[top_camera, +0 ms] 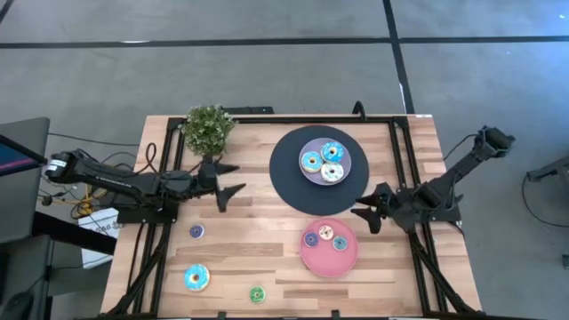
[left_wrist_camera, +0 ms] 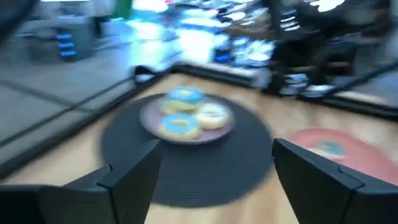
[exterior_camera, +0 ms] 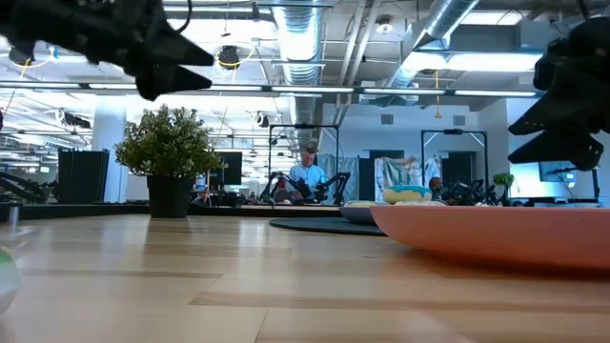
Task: Pick & Place donuts
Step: Put the small purple donut into the pink plate, then put the small green donut into the pink plate
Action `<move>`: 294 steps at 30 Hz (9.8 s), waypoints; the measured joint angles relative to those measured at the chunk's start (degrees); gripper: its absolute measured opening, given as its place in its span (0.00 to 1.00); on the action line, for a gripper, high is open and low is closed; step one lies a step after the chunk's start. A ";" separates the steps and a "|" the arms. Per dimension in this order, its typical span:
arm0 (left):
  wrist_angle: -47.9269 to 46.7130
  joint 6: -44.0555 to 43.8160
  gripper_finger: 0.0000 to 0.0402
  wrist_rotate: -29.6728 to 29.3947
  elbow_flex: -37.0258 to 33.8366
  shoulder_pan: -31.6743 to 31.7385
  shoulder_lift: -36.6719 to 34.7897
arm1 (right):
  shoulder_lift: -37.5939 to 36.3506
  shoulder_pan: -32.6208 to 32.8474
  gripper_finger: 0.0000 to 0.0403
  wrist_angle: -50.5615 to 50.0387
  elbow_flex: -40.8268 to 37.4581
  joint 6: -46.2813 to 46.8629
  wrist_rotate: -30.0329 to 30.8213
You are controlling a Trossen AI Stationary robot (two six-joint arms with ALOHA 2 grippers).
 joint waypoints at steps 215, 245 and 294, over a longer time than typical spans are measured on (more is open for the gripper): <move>-73.25 5.48 0.40 17.49 110.69 -6.16 88.05 | 5.33 -1.78 0.59 2.71 0.02 -22.87 -0.72; -44.38 -15.26 0.00 1.02 45.98 -27.96 43.53 | 5.33 -1.78 0.59 2.71 0.02 -20.38 -0.64; -32.74 -11.67 0.53 -1.01 40.79 -24.78 46.70 | -20.83 -35.96 0.00 23.51 -11.34 -53.08 -38.54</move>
